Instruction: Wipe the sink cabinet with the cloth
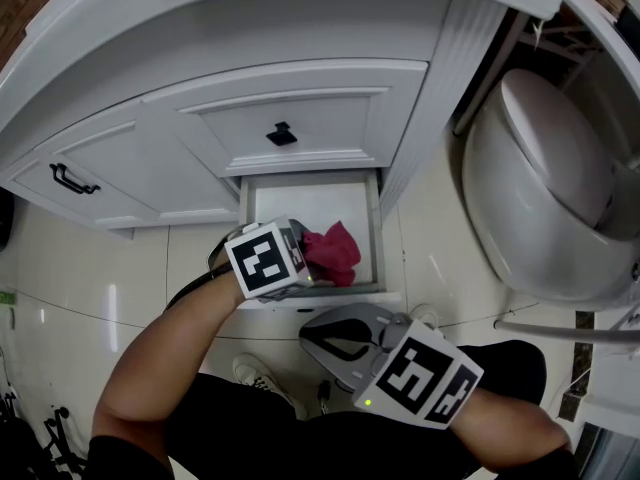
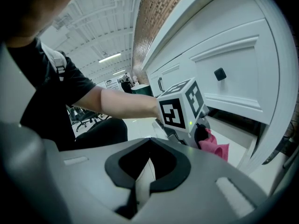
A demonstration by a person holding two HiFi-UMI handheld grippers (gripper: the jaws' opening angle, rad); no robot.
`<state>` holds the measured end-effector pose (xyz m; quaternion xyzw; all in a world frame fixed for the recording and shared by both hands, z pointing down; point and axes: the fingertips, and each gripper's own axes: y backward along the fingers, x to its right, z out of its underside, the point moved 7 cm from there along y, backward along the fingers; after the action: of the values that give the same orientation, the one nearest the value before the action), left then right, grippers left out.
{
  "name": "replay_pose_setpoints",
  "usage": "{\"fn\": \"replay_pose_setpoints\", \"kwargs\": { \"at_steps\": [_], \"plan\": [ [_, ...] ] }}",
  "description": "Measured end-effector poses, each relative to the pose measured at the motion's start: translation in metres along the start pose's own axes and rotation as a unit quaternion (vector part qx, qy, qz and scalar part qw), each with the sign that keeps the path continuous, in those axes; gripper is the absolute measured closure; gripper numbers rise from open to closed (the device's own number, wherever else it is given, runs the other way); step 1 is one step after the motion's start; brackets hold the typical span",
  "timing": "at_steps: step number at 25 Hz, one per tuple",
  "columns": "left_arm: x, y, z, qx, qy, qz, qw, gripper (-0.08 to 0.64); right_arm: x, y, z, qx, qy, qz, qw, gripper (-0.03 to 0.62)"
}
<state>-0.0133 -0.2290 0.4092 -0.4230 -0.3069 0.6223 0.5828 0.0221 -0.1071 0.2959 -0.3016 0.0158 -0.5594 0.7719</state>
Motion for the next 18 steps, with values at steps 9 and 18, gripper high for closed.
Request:
{"fn": "replay_pose_setpoints", "kwargs": {
  "at_steps": [9, 18],
  "plan": [
    [-0.006, 0.033, 0.045, -0.032, 0.021, -0.02, 0.9991, 0.466, -0.001, -0.008, -0.001, -0.006, 0.001, 0.001, 1.0, 0.586],
    [-0.005, 0.044, 0.073, -0.041, 0.048, -0.04, 0.9972, 0.466, -0.006, -0.015, 0.0, -0.014, 0.002, 0.007, 1.0, 0.586]
  ]
}}
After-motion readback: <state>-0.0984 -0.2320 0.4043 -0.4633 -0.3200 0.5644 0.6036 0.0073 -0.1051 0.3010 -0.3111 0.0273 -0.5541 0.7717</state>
